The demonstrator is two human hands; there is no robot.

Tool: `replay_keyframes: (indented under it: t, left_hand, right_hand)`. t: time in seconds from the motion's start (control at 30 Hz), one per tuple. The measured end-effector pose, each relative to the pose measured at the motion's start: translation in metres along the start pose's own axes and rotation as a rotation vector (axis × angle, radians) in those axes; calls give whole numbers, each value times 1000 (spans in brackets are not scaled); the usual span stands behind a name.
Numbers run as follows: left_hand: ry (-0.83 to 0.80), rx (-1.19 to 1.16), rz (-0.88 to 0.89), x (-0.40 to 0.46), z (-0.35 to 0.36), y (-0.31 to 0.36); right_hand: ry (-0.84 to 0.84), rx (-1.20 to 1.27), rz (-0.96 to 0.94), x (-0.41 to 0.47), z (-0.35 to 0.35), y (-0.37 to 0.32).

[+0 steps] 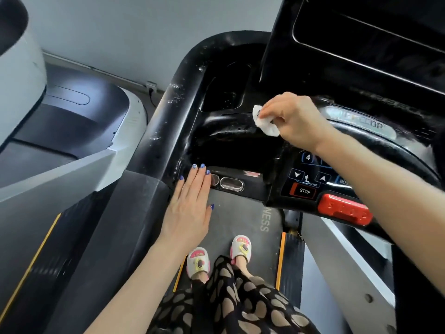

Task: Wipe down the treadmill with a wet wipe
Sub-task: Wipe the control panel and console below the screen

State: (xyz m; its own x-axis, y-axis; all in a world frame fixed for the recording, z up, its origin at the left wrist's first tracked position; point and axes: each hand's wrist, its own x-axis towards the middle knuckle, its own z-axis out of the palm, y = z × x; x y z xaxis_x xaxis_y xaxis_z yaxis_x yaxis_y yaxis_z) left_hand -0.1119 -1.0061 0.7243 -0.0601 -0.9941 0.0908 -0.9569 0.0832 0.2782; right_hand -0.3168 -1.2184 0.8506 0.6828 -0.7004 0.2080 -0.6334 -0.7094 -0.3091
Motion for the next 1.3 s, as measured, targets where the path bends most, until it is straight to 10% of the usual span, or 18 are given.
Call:
replay_keyframes:
  t: [0.23, 0.5, 1.3]
  left_hand:
    - [95, 139, -74, -18, -37, -16]
    - [14, 281, -162, -19, -39, -25]
    - [-12, 389, -139, -35, -42, -31]
  right_hand:
    - [113, 170, 137, -92, 74, -84]
    - [-44, -287, 123, -129, 129, -80]
    - [-218, -437, -7, -77, 171, -139]
